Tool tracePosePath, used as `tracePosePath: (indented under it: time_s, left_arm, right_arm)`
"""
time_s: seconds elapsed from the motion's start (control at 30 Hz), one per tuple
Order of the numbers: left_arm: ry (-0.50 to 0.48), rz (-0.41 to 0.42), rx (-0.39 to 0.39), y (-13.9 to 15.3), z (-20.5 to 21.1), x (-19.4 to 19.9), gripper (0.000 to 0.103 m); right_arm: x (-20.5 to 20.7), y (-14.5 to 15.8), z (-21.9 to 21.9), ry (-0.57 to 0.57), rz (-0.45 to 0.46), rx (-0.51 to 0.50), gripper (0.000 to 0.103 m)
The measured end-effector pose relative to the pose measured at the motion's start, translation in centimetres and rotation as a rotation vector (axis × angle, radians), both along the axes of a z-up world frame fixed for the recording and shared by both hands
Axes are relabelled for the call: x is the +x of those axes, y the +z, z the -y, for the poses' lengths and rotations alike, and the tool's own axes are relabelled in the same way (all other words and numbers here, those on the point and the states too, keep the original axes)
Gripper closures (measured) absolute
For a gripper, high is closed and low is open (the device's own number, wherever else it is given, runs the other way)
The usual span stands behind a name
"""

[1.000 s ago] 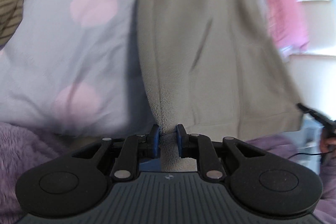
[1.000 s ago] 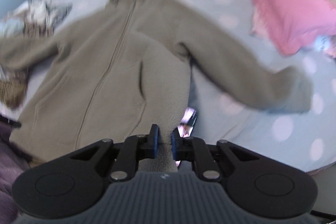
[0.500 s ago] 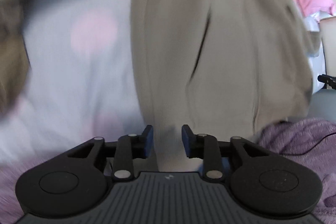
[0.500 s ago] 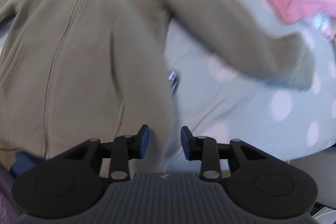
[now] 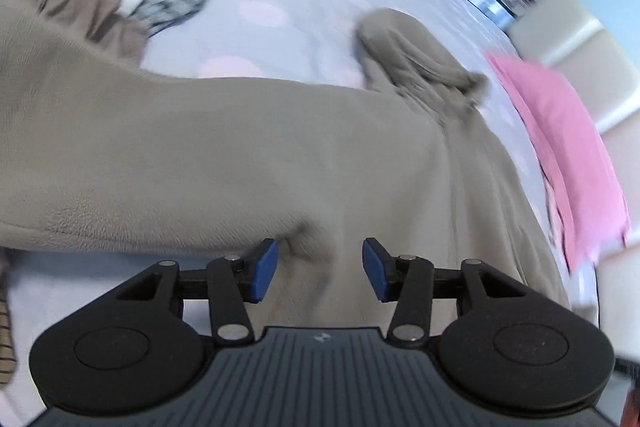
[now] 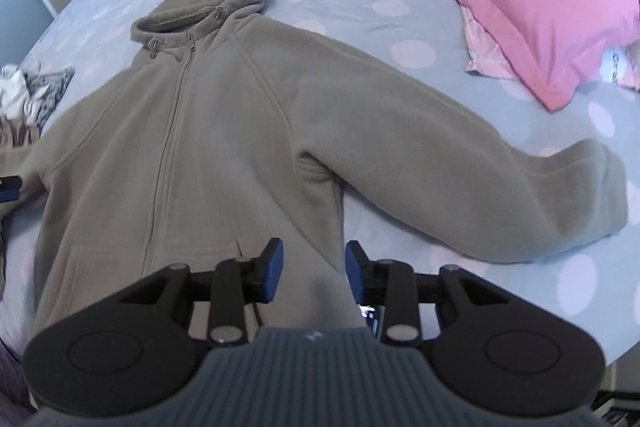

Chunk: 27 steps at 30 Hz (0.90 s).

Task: Fold clothes

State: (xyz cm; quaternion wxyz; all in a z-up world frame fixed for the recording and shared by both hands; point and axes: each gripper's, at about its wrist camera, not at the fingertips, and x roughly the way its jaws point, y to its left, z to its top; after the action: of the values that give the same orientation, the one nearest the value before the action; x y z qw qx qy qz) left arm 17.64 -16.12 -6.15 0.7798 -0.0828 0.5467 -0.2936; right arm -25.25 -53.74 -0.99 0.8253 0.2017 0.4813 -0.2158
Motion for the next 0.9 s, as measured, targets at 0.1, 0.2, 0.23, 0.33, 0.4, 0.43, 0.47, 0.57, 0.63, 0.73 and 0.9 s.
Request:
tracePosePath:
  time_s: [0.1,0.2,0.23,0.33,0.4,0.43,0.47,0.57,0.63,0.73,0.9]
  left_arm:
    - [0.028,0.004,0.001,-1.6,-0.3,0.6,0.058]
    - [0.14,-0.102,-0.005,-3.5,-1.1,1.0,0.058]
    - [0.192,-0.154,-0.019,-4.3,-1.5,1.0,0.058]
    - [0.268,-0.124,-0.049,-5.0,-2.3,0.7,0.058]
    - [0.32,-0.088,-0.08,-5.1,-2.9,1.0,0.058]
    - [0.336,-0.083,-0.095,-5.1,-3.2,1.4,0.058]
    - [0.35,-0.08,-0.108,-5.0,-3.5,1.9,0.058]
    - [0.376,-0.046,-0.142,-4.4,-4.2,2.9,0.058]
    - [0.359,-0.02,-0.145,-3.7,-4.3,3.4,0.059]
    - [0.33,0.004,-0.1,-3.1,-4.1,4.5,0.084]
    - [0.22,0.192,0.025,0.3,-4.2,5.3,0.094]
  right_arm:
    - [0.3,-0.8,0.4,0.01,0.027,-0.011,0.066]
    - [0.4,-1.4,0.9,0.004,0.032,0.007,0.066]
    - [0.4,-1.5,1.1,-0.001,0.032,0.013,0.066]
    - [0.6,-1.8,1.5,-0.011,0.025,0.022,0.066]
    - [0.8,-2.1,1.7,-0.014,0.018,0.031,0.066]
    - [0.9,-2.3,1.8,-0.016,0.012,0.036,0.066]
    - [1.1,-2.6,1.9,-0.016,0.005,0.039,0.066]
    - [1.6,-3.2,2.2,-0.024,-0.012,0.044,0.066]
    - [1.9,-3.6,2.5,-0.033,-0.025,0.045,0.066]
    - [2.1,-4.0,2.9,-0.05,-0.043,0.042,0.066]
    - [2.3,-4.1,2.9,-0.06,-0.05,0.037,0.066]
